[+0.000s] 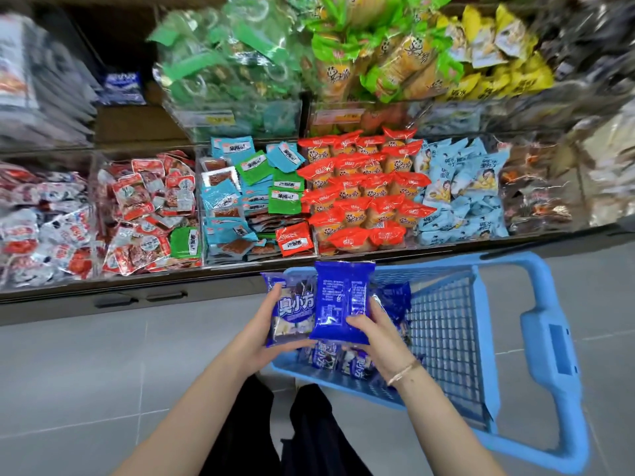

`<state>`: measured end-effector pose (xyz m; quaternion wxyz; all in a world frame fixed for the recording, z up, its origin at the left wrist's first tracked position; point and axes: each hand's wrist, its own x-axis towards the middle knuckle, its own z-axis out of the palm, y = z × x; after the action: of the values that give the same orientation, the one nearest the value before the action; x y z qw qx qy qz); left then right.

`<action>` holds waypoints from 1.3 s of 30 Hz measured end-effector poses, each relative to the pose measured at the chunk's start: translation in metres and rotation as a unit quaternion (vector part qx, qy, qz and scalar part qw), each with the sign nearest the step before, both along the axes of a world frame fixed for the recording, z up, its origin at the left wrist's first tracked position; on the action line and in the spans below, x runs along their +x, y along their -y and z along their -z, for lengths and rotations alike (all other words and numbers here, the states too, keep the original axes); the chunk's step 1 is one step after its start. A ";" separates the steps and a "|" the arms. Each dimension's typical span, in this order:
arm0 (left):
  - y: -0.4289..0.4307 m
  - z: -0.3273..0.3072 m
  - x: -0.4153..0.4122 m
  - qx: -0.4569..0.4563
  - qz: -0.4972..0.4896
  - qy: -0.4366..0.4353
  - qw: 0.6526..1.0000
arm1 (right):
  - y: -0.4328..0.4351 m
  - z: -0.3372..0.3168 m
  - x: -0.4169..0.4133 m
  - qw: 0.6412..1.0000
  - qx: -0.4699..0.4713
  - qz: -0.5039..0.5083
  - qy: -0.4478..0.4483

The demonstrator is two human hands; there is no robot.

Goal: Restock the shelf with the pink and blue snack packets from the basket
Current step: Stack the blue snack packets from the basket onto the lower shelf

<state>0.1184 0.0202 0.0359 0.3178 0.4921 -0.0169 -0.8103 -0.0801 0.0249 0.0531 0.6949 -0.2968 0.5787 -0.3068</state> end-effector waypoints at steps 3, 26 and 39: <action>0.000 0.000 0.009 -0.009 0.025 0.018 0.999 | 0.000 -0.011 0.008 0.940 -0.246 -0.073 -0.226; -0.009 0.009 0.024 -0.064 -0.008 0.065 0.996 | -0.008 0.035 0.039 0.975 -0.091 -0.110 -0.168; -0.055 0.066 0.056 0.016 -0.127 0.163 0.978 | 0.054 0.205 -0.038 0.857 0.117 -0.185 -0.466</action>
<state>0.1748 0.0753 -0.0304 0.4034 0.6206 0.0067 -0.6723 -0.1178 -0.0288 -0.1514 0.4178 -0.4230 0.8008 0.0718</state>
